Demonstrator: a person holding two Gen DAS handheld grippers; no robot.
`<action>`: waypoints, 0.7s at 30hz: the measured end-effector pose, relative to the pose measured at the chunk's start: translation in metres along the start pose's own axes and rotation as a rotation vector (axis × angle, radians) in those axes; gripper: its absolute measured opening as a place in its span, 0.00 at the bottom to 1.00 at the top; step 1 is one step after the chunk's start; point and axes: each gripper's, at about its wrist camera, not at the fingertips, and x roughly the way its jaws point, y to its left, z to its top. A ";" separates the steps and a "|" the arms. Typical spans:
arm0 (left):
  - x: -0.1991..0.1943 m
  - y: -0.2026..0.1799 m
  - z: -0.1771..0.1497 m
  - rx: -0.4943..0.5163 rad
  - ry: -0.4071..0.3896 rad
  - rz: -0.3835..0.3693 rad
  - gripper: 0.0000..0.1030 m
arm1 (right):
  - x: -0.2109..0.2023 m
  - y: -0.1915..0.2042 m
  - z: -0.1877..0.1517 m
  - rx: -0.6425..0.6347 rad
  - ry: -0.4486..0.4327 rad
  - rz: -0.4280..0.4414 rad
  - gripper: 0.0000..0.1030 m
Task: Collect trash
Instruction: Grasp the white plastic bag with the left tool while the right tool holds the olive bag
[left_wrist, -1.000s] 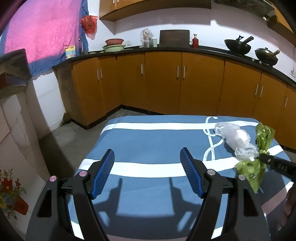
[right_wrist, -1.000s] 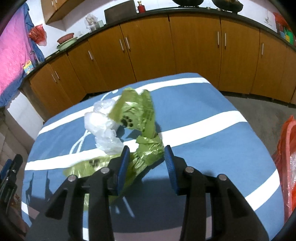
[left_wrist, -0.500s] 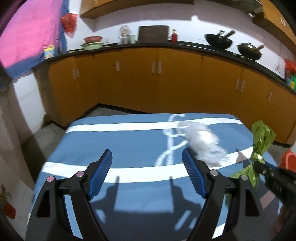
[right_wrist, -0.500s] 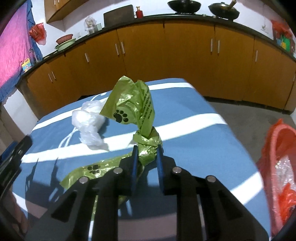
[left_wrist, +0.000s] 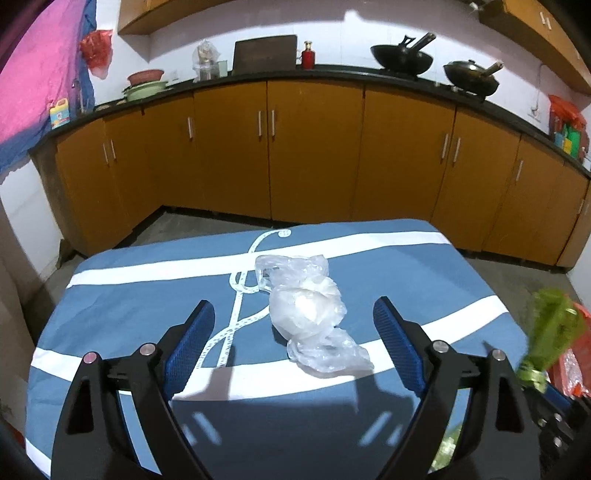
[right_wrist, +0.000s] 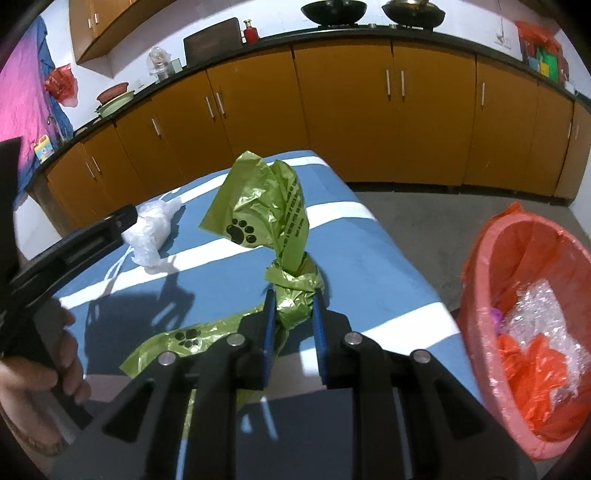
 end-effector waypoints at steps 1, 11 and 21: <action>0.003 -0.001 0.000 -0.007 0.007 0.000 0.85 | -0.002 -0.003 -0.001 0.000 -0.003 -0.002 0.19; 0.035 -0.008 0.003 -0.011 0.101 0.024 0.58 | -0.010 -0.024 -0.002 0.037 0.001 -0.007 0.19; 0.010 0.010 -0.012 0.006 0.113 0.013 0.26 | -0.020 -0.021 0.000 0.041 -0.010 0.018 0.19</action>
